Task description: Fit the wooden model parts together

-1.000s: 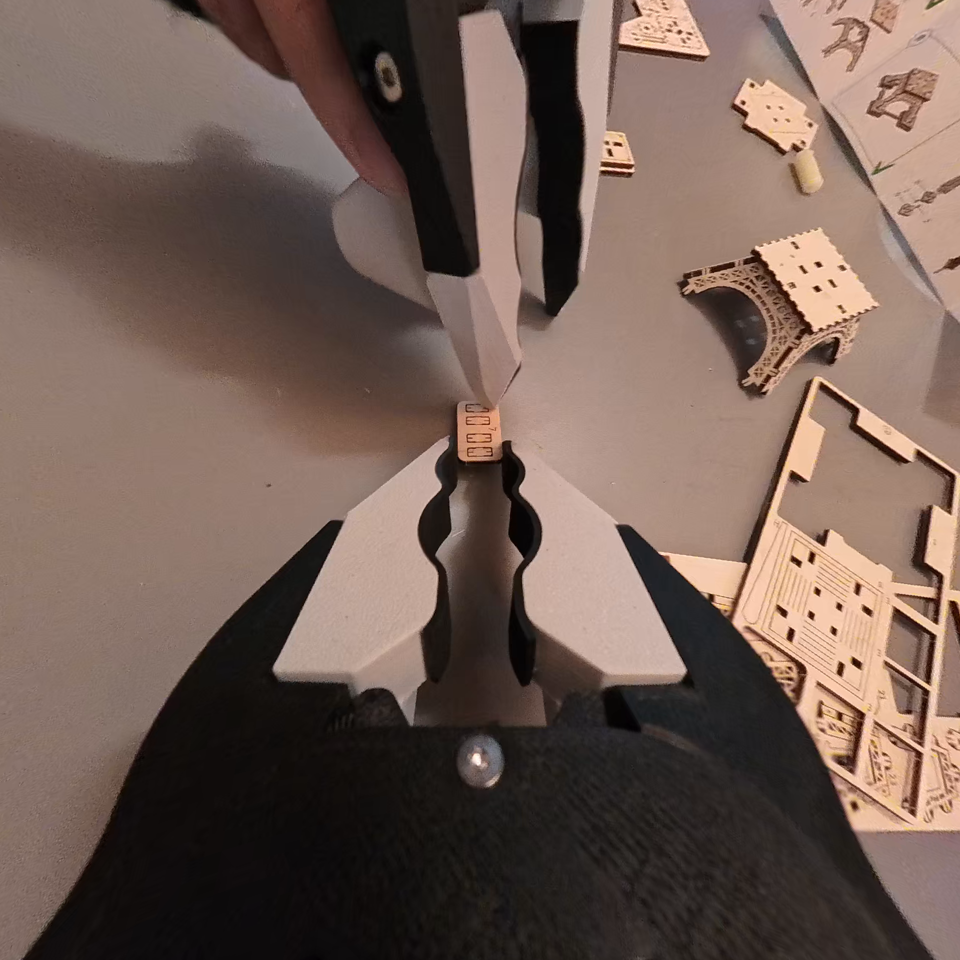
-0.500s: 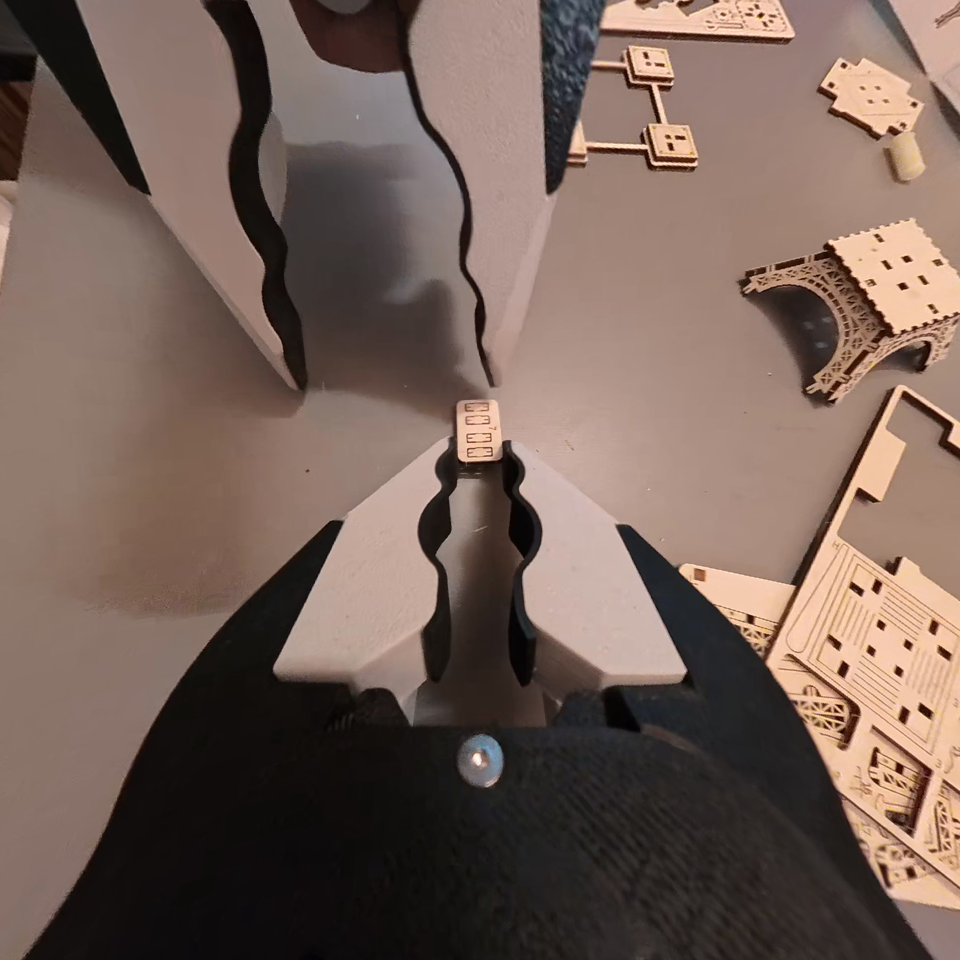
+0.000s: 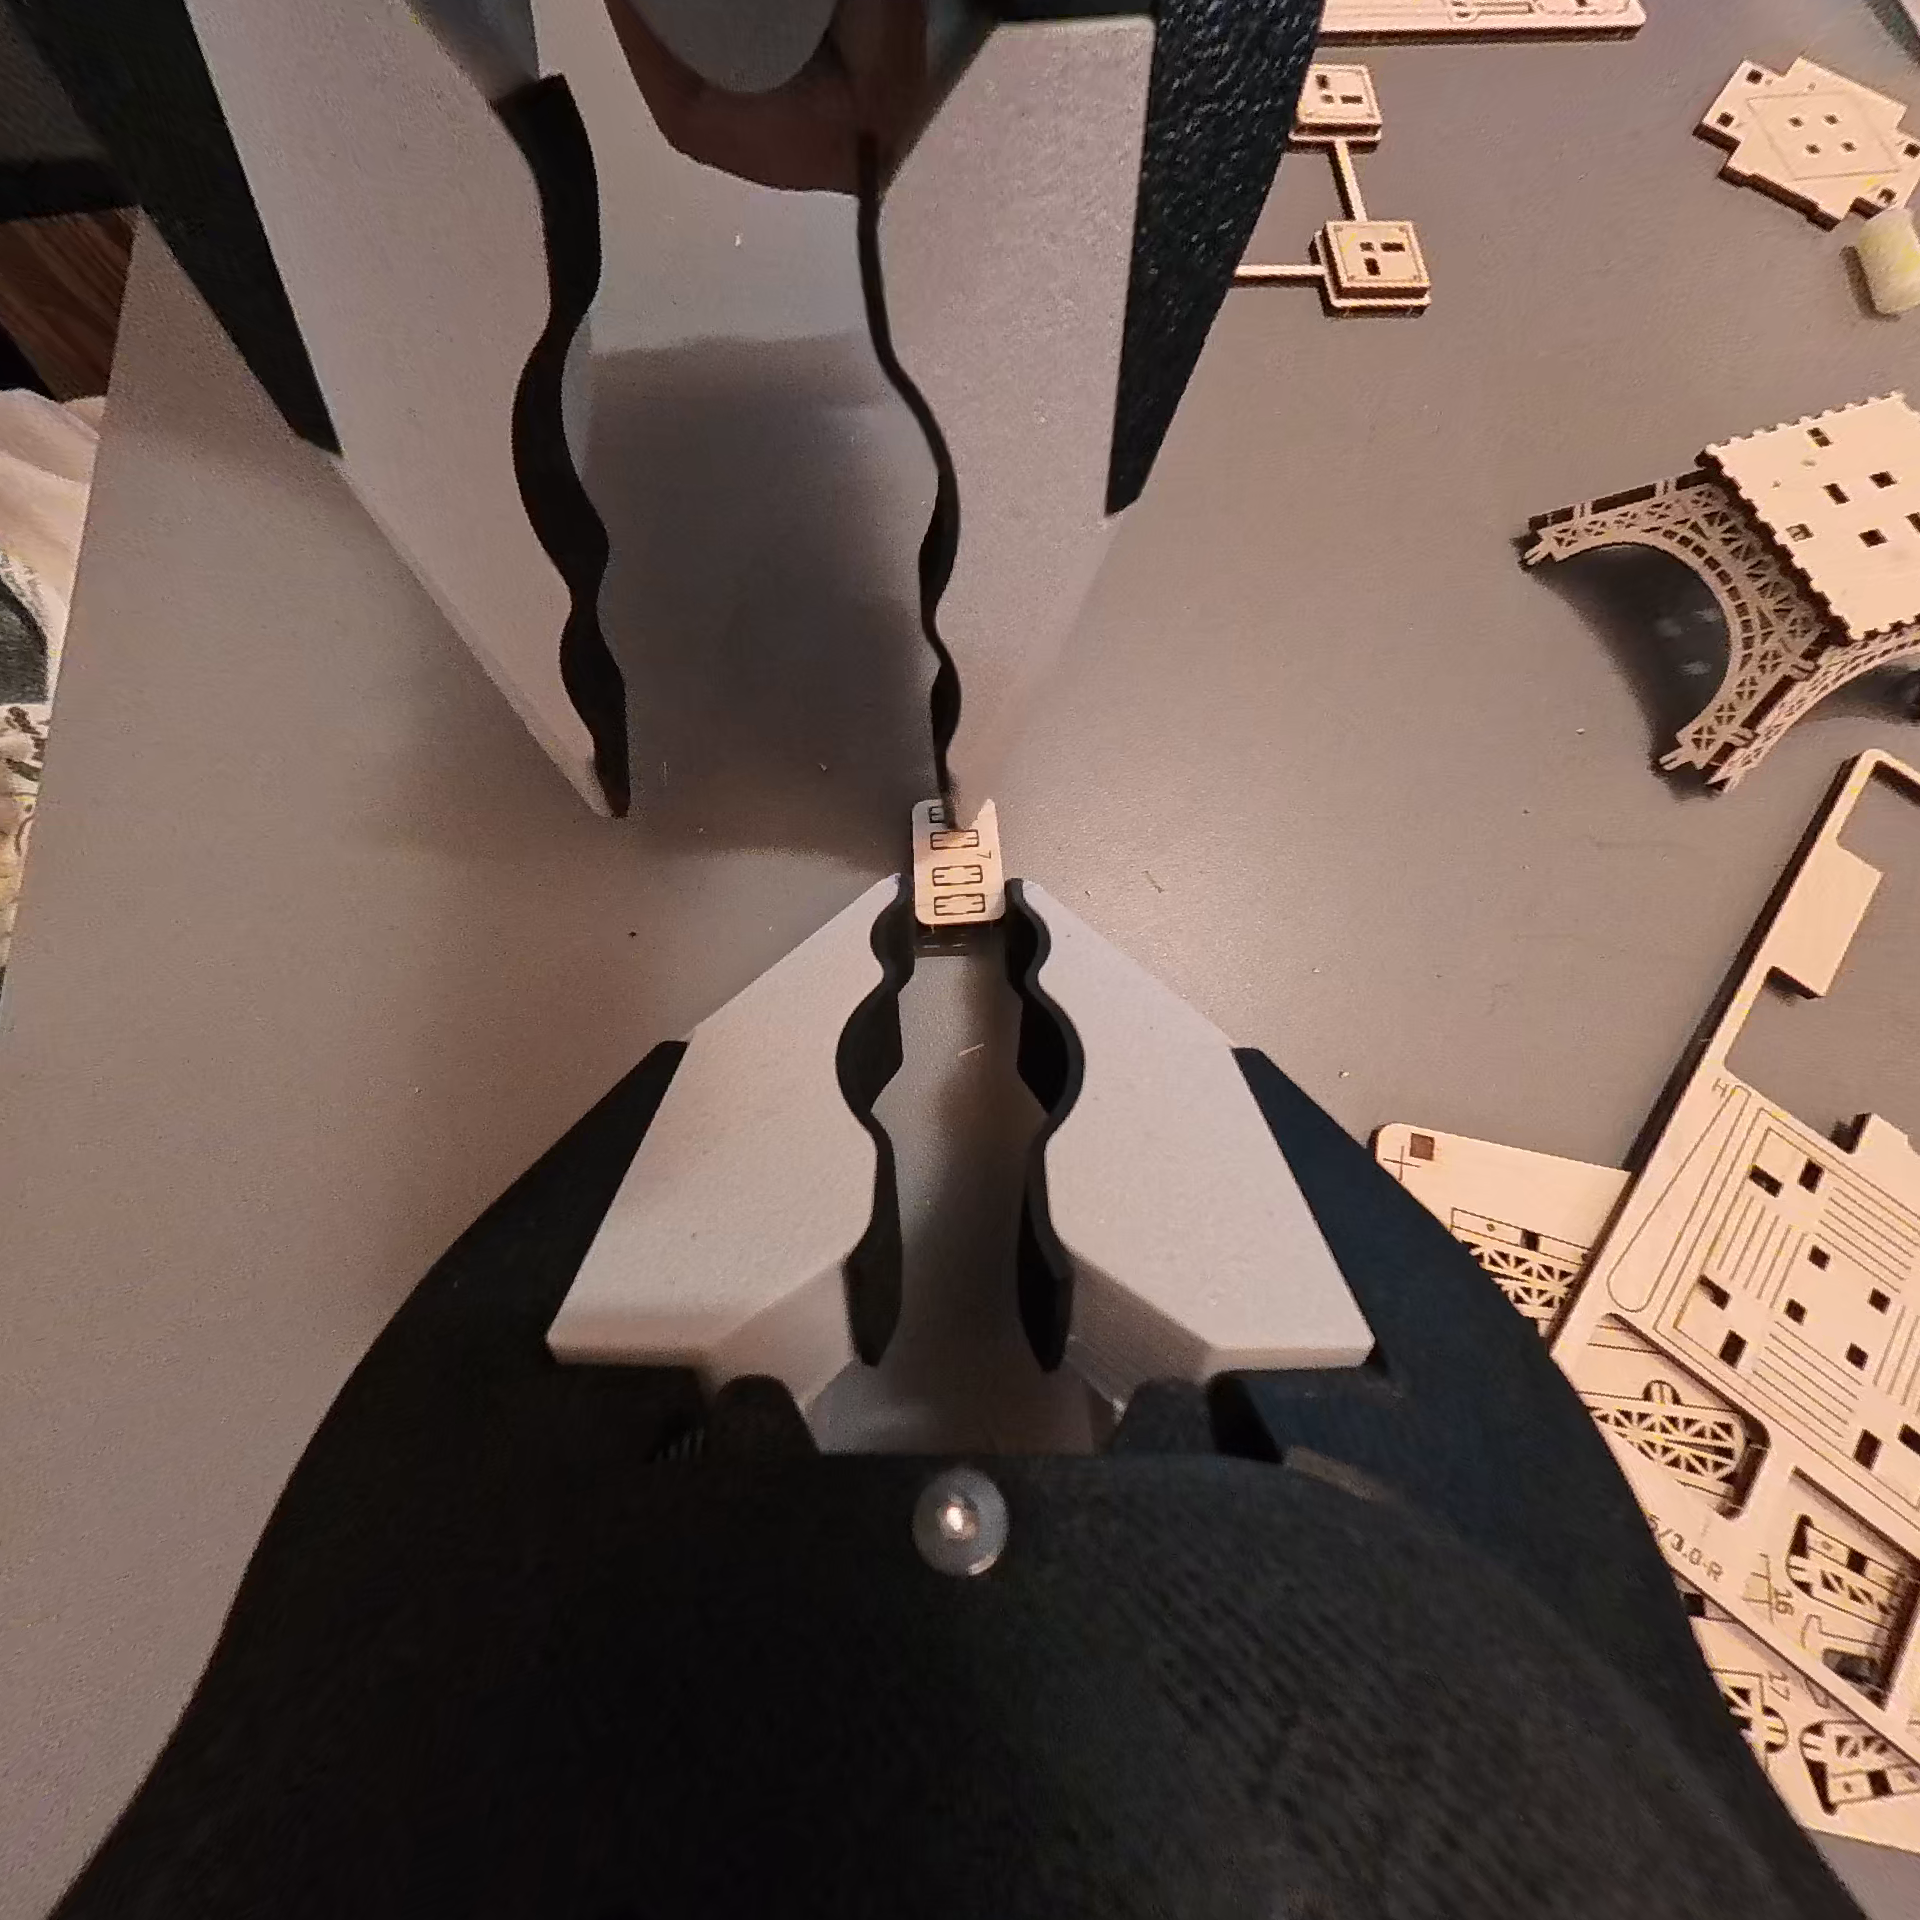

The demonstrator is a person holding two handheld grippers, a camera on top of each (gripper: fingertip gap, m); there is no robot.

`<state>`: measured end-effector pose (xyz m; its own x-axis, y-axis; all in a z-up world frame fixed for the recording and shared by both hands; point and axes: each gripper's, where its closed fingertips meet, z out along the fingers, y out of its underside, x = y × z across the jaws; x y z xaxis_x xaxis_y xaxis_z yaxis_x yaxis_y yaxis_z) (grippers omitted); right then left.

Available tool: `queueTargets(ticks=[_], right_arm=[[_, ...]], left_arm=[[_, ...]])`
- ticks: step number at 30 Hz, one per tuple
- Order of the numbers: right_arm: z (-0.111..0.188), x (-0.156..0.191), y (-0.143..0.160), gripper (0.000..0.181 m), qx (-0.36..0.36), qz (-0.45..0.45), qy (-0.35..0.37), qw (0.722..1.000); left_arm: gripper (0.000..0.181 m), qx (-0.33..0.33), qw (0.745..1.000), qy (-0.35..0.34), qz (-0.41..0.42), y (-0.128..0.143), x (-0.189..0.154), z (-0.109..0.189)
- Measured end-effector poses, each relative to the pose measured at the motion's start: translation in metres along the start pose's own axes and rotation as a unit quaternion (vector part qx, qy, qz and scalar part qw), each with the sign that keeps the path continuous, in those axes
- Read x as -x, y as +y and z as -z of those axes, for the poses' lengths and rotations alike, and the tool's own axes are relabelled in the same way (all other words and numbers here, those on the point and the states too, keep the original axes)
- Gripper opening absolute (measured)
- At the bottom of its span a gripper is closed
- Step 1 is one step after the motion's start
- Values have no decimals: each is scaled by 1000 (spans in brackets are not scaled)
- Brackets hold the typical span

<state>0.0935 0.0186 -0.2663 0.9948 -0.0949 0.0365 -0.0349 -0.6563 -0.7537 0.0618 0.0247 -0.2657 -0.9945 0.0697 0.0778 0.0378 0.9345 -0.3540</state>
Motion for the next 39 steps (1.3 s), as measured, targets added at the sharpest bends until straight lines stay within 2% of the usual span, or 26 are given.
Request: queueTargets(ticks=[1,3,7,11,14,19,21,23,28,29,31,32,33,34,36,38,39], right_arm=[[0,0,0,15,0,0,0,1000],[0,0,0,15,0,-2,-2,1000],[0,0,0,15,0,-7,-7,1000],[0,0,0,15,0,-12,-11,1000],[0,0,0,15,-1,-14,-13,1000],[1,0,0,15,0,-15,-14,1000],[1,0,0,15,0,-16,-14,1000],[1,0,0,15,0,-16,-16,1000],[1,0,1,15,0,-16,-38,999],[1,0,1,15,0,-13,-43,999],[2,1,1,16,-1,-11,-53,999],[3,3,2,15,-1,-8,-58,998],[4,3,2,16,-1,-3,-58,998],[5,4,3,16,-1,3,-59,998],[6,5,5,16,-1,4,-61,998],[6,5,4,16,-1,1,-64,998],[6,4,4,16,-1,1,-64,998]], left_arm=[[55,-4,1000,1,1,0,0,0],[68,10,1000,-12,1,7,4,0],[68,6,1000,-4,-5,9,-1,-1],[64,-28,999,0,-18,-2,-3,4],[61,-18,1000,9,-11,1,-4,1],[66,-8,1000,5,-13,2,-4,0],[63,0,999,-7,-48,5,-2,-1],[52,5,992,-31,-122,7,3,-1],[26,2,974,16,-226,8,-12,-2],[28,13,971,22,-239,8,-11,-2],[41,86,959,-5,-270,17,7,4],[48,111,956,-41,-269,16,22,9],[56,105,962,-64,-246,9,31,14],[64,77,973,-68,-209,0,34,16],[62,14,989,-69,-132,-13,39,19],[62,-37,992,-108,-44,-17,56,21],[68,-58,991,-123,6,-16,64,21]])
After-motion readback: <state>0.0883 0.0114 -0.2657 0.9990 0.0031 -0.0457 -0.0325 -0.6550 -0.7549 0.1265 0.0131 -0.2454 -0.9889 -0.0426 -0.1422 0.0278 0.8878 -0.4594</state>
